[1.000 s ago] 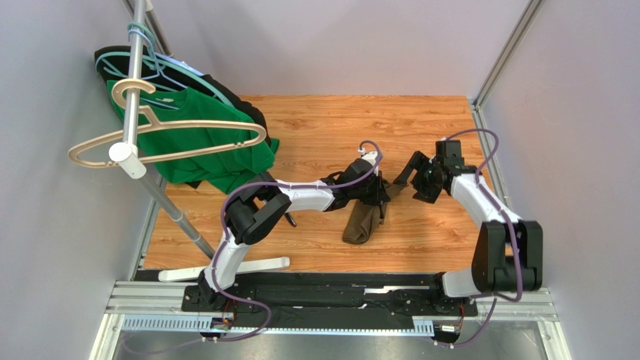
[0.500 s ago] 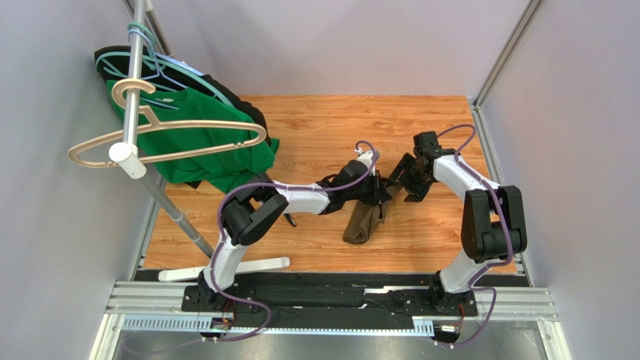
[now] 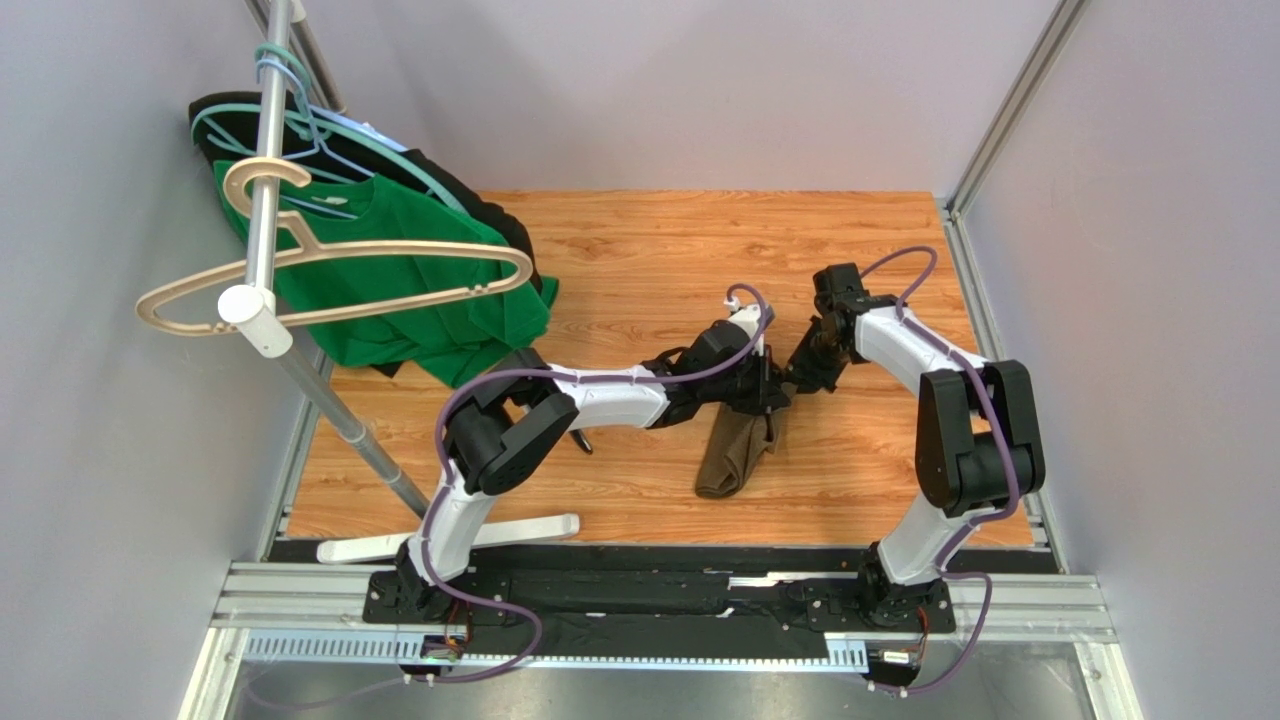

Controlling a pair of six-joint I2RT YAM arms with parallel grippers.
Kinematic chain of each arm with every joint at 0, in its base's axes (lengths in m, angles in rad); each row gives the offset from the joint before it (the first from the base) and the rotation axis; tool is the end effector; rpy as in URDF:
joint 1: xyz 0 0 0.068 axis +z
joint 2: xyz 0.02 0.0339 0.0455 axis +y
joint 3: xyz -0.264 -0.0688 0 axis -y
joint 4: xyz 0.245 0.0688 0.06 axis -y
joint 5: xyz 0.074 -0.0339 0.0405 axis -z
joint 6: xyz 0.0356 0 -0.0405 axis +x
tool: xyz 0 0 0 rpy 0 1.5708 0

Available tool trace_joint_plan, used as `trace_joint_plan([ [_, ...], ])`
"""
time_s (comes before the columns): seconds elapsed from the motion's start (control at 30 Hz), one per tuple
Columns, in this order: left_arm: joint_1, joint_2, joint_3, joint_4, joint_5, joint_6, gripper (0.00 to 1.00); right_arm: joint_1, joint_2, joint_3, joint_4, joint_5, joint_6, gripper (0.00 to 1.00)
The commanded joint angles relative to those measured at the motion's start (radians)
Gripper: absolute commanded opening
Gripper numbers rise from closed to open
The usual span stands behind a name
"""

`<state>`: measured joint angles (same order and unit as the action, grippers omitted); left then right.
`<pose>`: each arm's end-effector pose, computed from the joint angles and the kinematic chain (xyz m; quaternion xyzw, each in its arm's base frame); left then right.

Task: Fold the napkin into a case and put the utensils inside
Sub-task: Fold the 2/3-rectangle-folded napkin at the center of the board.

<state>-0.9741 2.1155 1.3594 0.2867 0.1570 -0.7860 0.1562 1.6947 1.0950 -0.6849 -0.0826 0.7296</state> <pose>0.2615 -0.3949 0.1655 0.1206 0.8419 -0.4447 0.2809 0.3153 0.0526 0.1817 0.2740 0.9502 0.0980 0.1112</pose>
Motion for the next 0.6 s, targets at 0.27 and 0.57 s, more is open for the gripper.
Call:
trace_joint_plan([
  [0.27, -0.011, -0.097, 0.092, -0.145, 0.090, 0.148, 0.73, -0.001, 0.046, 0.031, 0.033, 0.081, -0.136, 0.00],
  [0.57, 0.044, -0.203, 0.073, -0.259, 0.032, 0.211, 0.24, -0.001, 0.022, 0.031, 0.045, 0.080, -0.171, 0.00],
])
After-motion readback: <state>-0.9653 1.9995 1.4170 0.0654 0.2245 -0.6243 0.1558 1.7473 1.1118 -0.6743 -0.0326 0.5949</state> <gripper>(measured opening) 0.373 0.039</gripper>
